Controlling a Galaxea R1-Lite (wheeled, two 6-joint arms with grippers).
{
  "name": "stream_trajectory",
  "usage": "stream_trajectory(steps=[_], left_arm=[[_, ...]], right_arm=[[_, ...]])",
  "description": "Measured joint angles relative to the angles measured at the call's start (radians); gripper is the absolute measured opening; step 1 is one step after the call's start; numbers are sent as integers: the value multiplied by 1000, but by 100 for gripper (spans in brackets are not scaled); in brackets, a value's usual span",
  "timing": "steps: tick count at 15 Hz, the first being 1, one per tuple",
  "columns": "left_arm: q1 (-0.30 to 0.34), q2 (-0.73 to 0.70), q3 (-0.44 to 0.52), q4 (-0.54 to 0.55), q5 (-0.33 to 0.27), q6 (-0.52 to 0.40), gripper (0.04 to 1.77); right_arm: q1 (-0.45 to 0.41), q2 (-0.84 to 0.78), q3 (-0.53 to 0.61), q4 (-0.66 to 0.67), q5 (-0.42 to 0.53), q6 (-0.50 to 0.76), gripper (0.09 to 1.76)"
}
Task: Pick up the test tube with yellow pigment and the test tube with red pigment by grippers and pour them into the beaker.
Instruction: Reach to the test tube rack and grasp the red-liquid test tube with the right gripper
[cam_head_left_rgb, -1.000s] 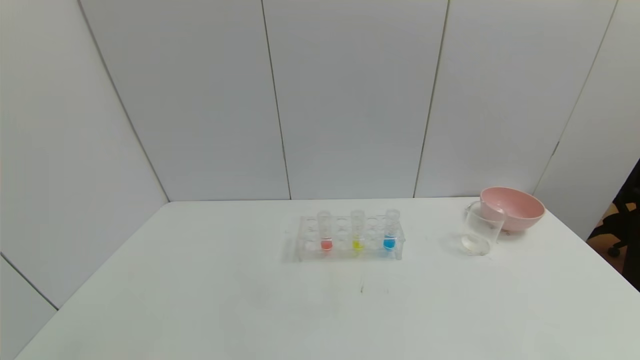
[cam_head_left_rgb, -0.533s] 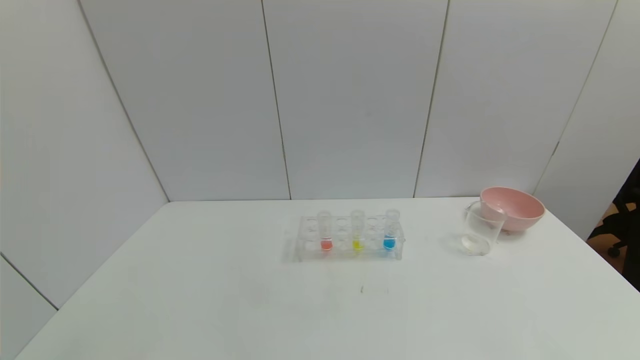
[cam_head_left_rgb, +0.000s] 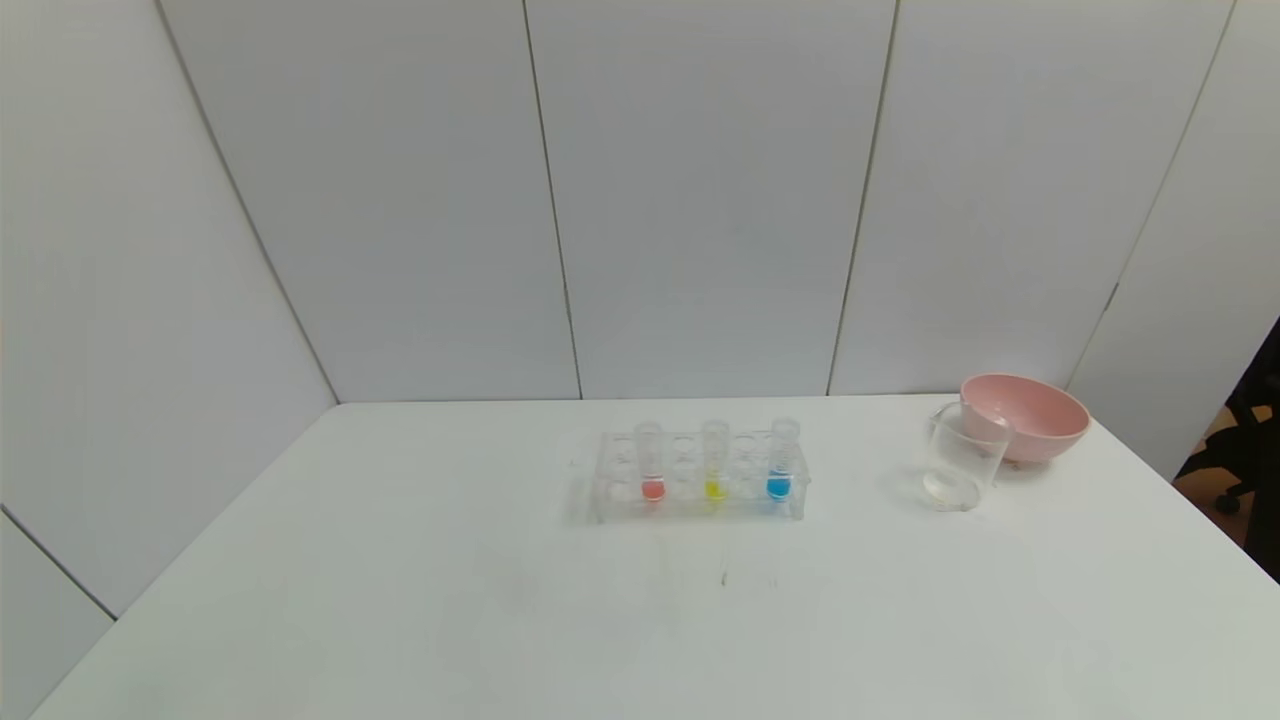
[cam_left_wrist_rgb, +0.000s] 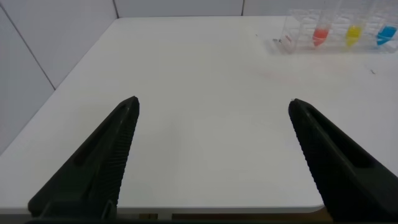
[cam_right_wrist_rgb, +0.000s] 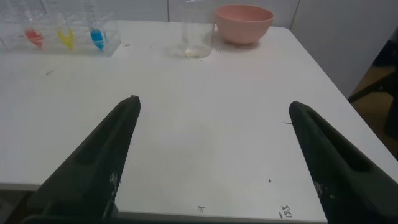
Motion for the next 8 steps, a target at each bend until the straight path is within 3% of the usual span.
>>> stream_trajectory(steps=[8], left_arm=[[0,0,0,0,0,0,172]], right_arm=[[-1,0,0,1,-1,0,171]])
